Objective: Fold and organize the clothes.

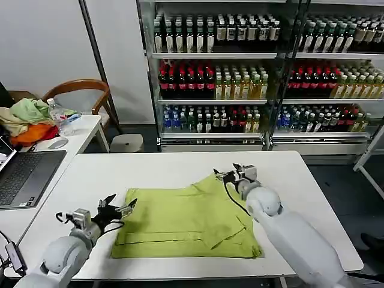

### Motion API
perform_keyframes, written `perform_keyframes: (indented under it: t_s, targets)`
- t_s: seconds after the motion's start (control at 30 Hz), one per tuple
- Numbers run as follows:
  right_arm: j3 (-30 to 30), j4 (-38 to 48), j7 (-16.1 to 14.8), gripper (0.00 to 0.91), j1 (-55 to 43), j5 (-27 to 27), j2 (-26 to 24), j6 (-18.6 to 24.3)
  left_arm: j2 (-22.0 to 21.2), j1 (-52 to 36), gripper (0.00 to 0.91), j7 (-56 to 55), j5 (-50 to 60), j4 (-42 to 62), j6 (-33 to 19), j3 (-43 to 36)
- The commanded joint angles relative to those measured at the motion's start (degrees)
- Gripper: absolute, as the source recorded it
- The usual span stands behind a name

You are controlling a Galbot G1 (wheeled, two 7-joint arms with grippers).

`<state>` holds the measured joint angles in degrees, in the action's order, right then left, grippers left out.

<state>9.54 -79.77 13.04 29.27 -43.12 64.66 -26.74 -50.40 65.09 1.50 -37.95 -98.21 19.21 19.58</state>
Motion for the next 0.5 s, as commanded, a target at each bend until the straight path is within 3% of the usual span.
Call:
perform_keyframes:
  t_s: [0.03,0.5]
  targets:
    - [2.91,9.58,-0.02,0.907,-6.55,-1.60,4.63,-0.56,0.81,-12.61,0.907,1.06,-1.09,11.49,-0.36,-8.54]
    - [3.10,11.64,-0.26,0.907,-4.44,-2.16,5.84,1.75,-0.95,-15.98,0.907,1.52,-0.52,16.81,-0.99,-9.56]
